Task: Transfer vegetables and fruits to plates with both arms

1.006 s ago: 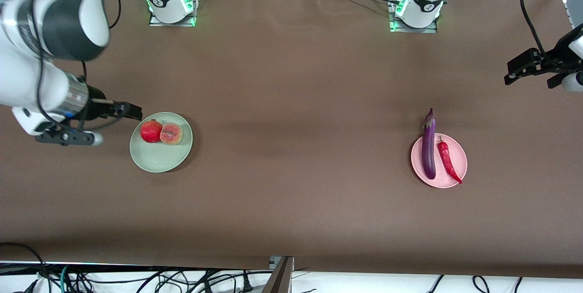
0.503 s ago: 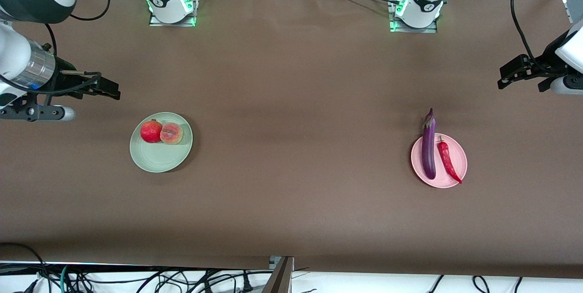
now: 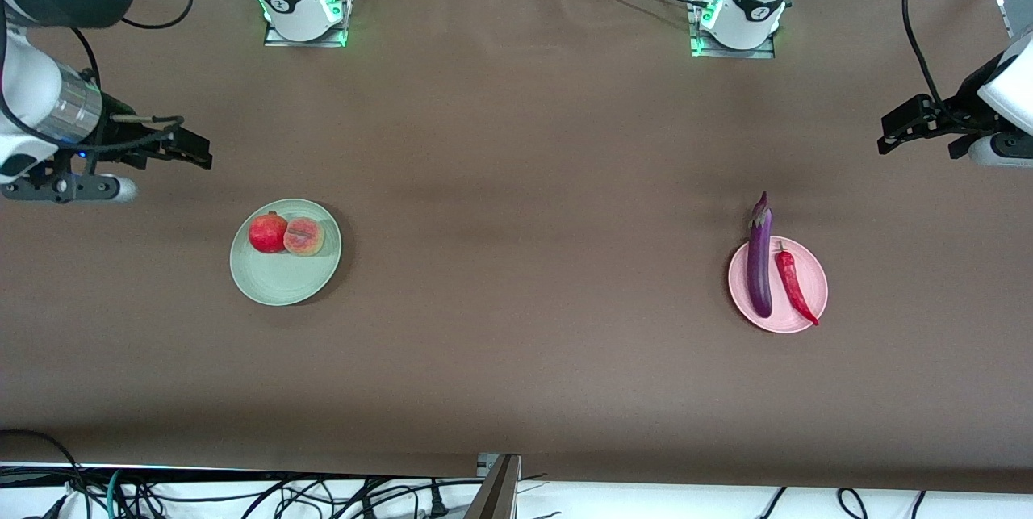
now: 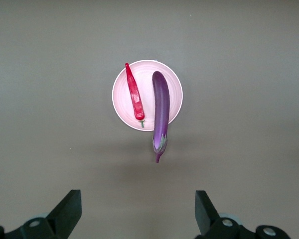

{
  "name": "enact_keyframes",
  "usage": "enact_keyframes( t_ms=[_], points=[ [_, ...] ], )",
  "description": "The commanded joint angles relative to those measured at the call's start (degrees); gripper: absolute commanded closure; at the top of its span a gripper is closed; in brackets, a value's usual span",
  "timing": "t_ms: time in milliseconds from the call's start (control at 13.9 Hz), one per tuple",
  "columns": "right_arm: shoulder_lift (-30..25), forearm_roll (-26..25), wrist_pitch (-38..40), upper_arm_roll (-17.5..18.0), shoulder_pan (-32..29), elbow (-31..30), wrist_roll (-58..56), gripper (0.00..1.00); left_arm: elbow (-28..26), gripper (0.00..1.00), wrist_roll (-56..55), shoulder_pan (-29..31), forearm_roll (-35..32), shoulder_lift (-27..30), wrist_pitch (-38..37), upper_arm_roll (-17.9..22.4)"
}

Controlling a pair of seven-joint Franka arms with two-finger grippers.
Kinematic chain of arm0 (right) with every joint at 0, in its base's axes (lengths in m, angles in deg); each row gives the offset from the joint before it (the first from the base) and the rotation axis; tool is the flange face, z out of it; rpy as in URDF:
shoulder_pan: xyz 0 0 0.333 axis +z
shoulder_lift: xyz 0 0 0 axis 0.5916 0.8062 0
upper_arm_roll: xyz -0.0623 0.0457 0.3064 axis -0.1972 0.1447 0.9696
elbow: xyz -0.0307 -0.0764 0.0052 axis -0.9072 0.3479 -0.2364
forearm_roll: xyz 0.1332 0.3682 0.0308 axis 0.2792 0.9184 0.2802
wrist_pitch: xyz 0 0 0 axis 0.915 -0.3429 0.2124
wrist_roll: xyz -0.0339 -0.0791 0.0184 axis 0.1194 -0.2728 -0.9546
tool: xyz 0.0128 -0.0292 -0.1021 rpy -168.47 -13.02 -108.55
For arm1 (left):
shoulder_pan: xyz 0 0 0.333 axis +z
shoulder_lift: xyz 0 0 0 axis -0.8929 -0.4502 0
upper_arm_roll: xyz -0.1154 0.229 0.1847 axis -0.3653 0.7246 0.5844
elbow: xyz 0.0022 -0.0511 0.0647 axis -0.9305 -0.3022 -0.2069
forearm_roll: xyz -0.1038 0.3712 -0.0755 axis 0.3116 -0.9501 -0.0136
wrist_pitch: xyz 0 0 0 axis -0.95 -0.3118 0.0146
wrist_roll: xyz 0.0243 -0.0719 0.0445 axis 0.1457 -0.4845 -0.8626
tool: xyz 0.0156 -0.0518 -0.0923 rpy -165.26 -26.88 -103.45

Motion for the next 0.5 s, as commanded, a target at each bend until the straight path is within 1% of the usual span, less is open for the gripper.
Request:
enact_keyframes(
  t_ms=[0, 144, 287, 431],
  points=[
    [-6.92, -1.23, -2.14, 5.05, -4.25, -6.45, 0.41, 0.0, -1.34, 0.0, -0.7, -0.1, 0.83, 1.44, 0.06, -0.17],
    [-6.14, -1.31, 1.09, 5.15, -4.0, -2.77, 0.57, 0.0, -1.26, 0.0, -0.78, -0.19, 0.83, 1.26, 0.06, -0.25],
    [-3.77, -1.84, 4.17, 5.15, -3.91, 1.54, 0.75, 0.0, -1.26, 0.0, -0.78, -0.19, 0.83, 1.26, -0.03, -0.17],
    [-3.58, -1.84, 5.15, 5.15, -3.91, 2.08, 0.75, 0.0, -1.26, 0.0, -0.87, -0.19, 0.75, 1.17, 0.06, -0.17]
  ],
)
